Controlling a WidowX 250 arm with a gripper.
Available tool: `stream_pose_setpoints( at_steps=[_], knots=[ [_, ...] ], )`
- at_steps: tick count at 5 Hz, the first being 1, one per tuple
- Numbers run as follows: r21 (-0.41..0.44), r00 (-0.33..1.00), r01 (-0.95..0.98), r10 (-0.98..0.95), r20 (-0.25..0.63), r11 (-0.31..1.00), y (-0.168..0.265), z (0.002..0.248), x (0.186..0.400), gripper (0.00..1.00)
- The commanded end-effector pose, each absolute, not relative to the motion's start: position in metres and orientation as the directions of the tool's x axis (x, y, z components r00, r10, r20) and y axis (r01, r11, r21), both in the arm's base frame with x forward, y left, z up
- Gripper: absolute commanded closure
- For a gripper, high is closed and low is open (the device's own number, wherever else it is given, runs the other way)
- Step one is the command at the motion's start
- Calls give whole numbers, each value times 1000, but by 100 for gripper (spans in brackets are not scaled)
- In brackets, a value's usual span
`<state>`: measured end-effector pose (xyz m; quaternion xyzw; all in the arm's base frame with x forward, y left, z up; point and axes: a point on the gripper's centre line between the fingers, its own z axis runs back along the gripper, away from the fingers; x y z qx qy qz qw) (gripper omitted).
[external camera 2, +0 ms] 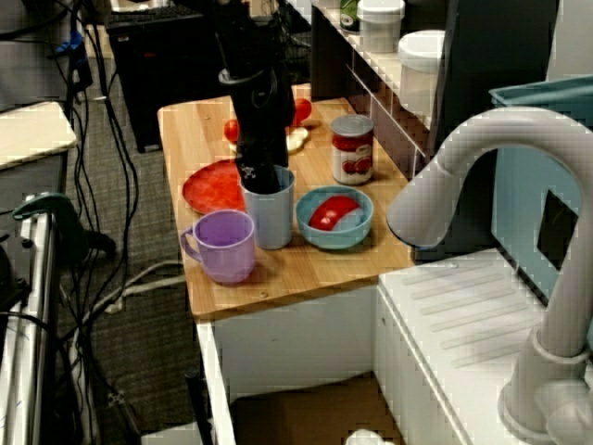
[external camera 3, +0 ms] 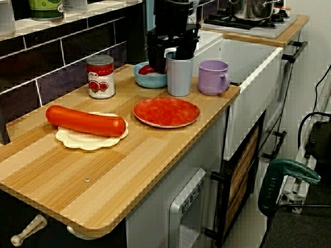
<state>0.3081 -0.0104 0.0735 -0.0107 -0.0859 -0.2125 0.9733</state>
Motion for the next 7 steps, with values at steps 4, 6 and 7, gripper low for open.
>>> stream_pose_setpoints(
  at_steps=[4, 6, 7],
  knots=[
    [-35, 912, 352, -334, 238, 935, 30, 133, 311, 0],
    [-7, 931, 280, -270, 245, 960, 63, 134, 301, 0],
    [0, 935, 263, -255, 247, 965, 70, 124, 292, 0]
  ],
)
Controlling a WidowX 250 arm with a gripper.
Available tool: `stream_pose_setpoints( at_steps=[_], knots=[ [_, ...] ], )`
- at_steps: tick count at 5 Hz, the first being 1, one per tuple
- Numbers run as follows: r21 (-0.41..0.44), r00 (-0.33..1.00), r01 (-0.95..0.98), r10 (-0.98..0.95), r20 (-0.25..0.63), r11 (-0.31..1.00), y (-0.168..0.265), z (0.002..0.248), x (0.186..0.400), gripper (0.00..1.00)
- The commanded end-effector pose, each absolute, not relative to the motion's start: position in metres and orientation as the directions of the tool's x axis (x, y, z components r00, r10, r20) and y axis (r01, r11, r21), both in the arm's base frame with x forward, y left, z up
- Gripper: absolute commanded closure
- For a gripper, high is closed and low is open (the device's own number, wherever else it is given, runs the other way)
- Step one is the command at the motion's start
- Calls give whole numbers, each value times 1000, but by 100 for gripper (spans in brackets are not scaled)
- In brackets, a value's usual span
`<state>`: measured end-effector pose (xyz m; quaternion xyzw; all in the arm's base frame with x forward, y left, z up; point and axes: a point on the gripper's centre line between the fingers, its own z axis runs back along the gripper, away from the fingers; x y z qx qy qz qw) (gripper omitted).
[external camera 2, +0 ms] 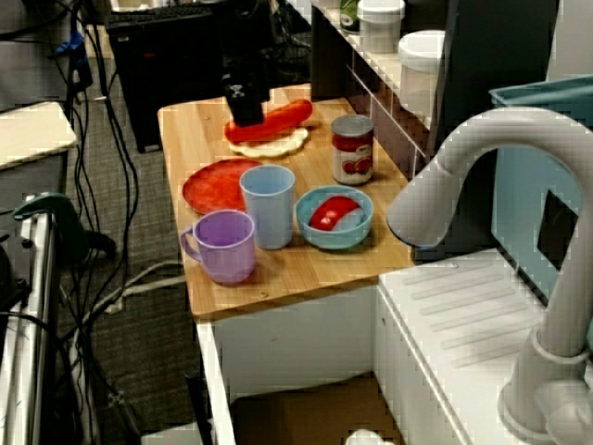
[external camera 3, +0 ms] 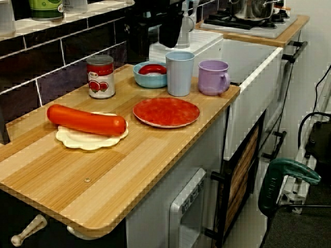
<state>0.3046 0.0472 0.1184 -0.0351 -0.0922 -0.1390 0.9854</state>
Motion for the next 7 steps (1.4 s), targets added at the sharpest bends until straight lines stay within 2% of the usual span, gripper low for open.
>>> stream_pose_setpoints(
  at_steps=[1, 4, 7],
  knots=[
    [16, 937, 257, -253, 240, 966, 68, 114, 285, 0],
    [77, 968, 109, -123, 220, 991, 55, 85, 282, 0],
    [93, 970, 112, -129, 205, 989, 55, 79, 290, 0]
  ],
)
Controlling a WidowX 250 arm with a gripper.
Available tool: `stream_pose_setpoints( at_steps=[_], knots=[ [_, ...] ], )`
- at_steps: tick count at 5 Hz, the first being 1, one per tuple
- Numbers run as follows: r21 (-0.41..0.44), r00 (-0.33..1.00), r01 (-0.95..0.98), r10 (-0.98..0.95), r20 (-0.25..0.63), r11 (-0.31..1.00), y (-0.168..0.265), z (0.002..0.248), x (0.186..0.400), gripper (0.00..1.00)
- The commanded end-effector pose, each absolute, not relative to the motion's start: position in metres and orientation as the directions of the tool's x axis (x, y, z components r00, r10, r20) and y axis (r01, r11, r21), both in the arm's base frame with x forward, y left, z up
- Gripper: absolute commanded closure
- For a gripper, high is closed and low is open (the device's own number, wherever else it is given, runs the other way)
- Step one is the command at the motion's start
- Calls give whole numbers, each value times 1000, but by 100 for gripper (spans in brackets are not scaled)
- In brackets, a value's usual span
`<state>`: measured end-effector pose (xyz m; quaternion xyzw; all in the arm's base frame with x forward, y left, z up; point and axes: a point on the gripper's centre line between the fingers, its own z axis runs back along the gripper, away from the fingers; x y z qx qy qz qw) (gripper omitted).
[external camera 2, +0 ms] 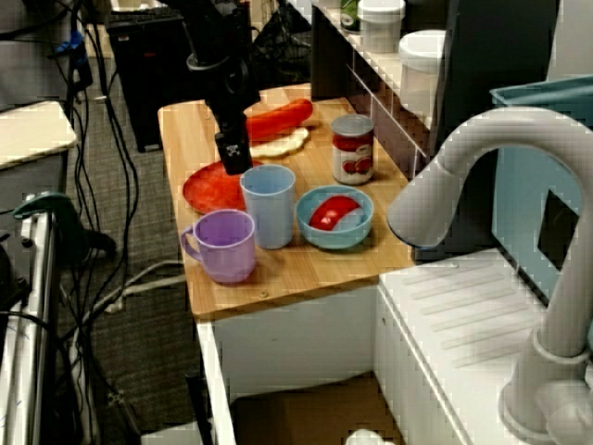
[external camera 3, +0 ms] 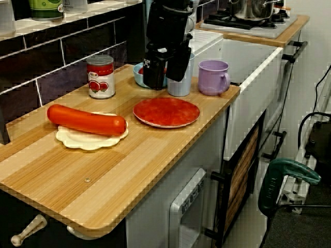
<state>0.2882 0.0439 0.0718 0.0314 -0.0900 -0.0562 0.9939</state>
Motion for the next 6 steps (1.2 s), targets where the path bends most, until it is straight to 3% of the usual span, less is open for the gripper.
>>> stream_pose_setpoints(
  at_steps=[1, 2, 4, 6],
  knots=[
    [76, 976, 116, -128, 178, 990, 54, 77, 288, 0],
    [67, 978, 123, -132, 163, 990, 54, 75, 291, 100],
    [37, 984, 99, -103, 148, 994, 50, 76, 298, 100],
    [31, 980, 126, -129, 151, 992, 42, 81, 291, 100]
  ],
)
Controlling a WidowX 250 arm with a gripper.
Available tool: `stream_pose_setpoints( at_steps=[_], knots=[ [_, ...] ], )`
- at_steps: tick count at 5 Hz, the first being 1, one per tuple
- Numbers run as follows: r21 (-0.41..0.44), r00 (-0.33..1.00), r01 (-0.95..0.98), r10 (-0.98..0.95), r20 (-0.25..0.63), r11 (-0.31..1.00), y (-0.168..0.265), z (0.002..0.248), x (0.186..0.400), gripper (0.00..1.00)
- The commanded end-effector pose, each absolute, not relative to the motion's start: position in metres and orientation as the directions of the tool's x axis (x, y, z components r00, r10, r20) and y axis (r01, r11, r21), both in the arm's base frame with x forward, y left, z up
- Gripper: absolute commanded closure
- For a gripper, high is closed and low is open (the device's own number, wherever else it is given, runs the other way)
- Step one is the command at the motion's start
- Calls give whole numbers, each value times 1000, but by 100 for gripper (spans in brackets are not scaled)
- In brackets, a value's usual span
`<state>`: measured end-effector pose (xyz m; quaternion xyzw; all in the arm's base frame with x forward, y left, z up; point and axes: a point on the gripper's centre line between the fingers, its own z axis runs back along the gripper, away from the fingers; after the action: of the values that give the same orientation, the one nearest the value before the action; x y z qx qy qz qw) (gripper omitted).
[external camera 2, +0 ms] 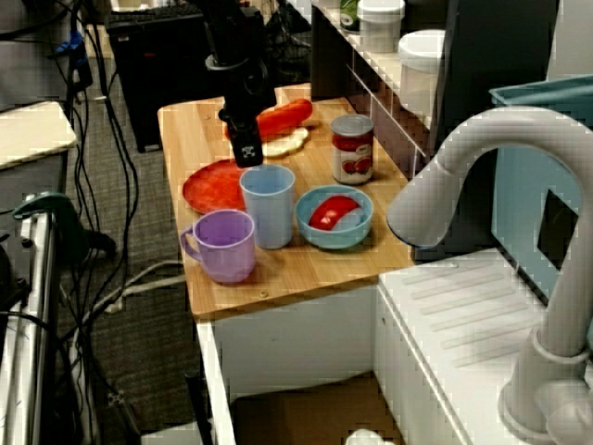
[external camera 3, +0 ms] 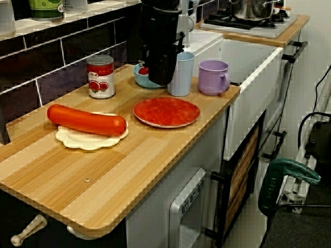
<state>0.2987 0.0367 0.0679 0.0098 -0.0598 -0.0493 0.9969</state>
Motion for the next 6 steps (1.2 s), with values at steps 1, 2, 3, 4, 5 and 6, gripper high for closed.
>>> stream_pose_setpoints(
  at_steps=[1, 2, 3, 4, 5, 6],
  knots=[
    [21, 981, 141, -143, 132, 990, 35, 85, 284, 100],
    [-48, 984, 151, -146, 97, 987, 28, 88, 279, 100],
    [-97, 980, 192, -185, 79, 977, 10, 84, 278, 100],
    [-85, 977, 202, -195, 86, 976, -5, 77, 280, 100],
    [-129, 972, 228, -218, 81, 965, -17, 72, 280, 100],
    [-144, 966, 256, -246, 85, 956, -24, 67, 280, 100]
  ],
)
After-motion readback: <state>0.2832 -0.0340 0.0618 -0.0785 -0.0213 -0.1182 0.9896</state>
